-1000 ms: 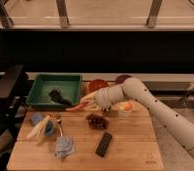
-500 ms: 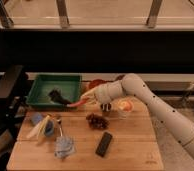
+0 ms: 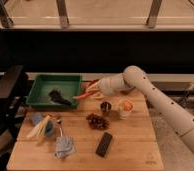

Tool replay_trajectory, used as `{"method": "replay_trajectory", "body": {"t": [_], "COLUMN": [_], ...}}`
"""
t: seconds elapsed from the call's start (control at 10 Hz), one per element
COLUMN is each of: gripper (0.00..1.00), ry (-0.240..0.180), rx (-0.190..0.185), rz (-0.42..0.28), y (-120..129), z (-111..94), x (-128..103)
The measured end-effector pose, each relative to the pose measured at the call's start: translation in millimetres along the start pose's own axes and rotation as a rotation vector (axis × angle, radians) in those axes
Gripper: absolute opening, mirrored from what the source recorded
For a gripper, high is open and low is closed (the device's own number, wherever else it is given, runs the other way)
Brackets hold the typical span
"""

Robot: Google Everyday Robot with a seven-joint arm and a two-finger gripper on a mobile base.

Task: Place pepper in red bowl

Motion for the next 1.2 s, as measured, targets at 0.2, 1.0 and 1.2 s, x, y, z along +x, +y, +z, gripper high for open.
{"method": "replay_trajectory", "body": {"t": [0.2,1.0,1.2], "gripper": [0.0,0.0,0.0], "ry": [0.035,0.058,0.067], "rx": [-0.005,0.007,0.012], "rz": [0.034,0.088,0.084], "y": [9.6,47.0,43.4], "z": [-9.4,-20.8,-22.0], "x": [22.9,32.7,35.3]}}
